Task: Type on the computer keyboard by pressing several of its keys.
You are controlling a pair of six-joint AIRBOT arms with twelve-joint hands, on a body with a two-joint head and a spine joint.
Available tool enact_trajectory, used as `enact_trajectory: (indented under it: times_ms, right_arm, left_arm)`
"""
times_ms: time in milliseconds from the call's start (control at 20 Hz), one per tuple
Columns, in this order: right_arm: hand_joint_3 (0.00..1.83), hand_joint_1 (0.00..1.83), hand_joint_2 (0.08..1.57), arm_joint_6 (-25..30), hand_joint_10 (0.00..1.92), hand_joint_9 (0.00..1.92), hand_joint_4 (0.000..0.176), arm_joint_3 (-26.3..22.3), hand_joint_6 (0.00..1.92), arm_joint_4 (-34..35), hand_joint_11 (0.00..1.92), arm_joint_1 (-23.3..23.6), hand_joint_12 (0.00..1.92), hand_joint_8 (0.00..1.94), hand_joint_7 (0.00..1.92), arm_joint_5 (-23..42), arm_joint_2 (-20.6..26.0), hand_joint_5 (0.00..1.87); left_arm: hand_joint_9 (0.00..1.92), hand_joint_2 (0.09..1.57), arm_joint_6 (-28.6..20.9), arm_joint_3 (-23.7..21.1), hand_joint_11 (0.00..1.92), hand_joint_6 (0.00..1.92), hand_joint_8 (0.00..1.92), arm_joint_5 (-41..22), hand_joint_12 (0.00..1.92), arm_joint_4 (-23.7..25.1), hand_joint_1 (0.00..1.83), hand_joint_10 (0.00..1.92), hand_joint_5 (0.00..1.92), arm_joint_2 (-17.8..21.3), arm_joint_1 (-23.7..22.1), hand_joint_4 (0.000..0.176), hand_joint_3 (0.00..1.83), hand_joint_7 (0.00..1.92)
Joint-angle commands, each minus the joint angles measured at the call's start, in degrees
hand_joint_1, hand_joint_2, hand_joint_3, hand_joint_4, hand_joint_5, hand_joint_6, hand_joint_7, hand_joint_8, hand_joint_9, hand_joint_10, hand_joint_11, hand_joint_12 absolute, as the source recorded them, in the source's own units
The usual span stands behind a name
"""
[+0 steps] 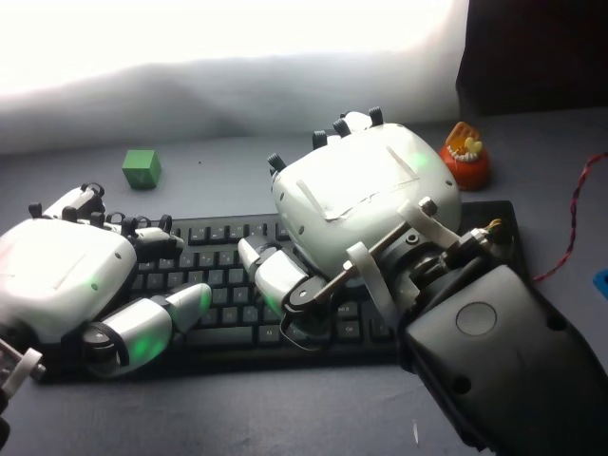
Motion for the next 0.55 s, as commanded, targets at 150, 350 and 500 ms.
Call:
enact_trajectory:
  times_ms: [150,350,500]
  right_arm:
    - [0.01,0.0,1.48,-0.1,1.91,1.17,0.0,-0.9,1.63,-6.1,1.11,-0.3,1.92,1.55,1.21,2.0,0.3,0.96]
    - [0.02,0.29,1.56,-0.1,1.92,1.28,0.0,-1.6,1.78,-6.3,1.29,-0.8,1.92,1.8,1.21,2.0,0.4,1.0]
    - [0.01,0.43,1.56,-0.1,1.92,1.28,0.0,-1.7,1.84,-6.4,1.33,-1.1,1.92,1.84,1.21,2.0,0.6,1.02]
  left_arm:
    - [1.13,1.45,-1.0,-0.8,0.9,1.79,1.66,-4.7,1.92,2.2,0.2,1.92,1.07,2.4,-0.8,0.0,0.01,1.19]
    - [1.22,1.5,-1.9,-1.6,1.05,1.9,1.76,-3.9,1.92,1.3,0.41,1.92,1.03,4.0,-0.9,0.0,0.01,1.23]
    - [1.19,1.51,-2.0,-2.7,1.03,1.87,1.78,-3.2,1.92,0.6,0.41,1.92,1.02,5.6,-0.7,0.0,0.01,1.2]
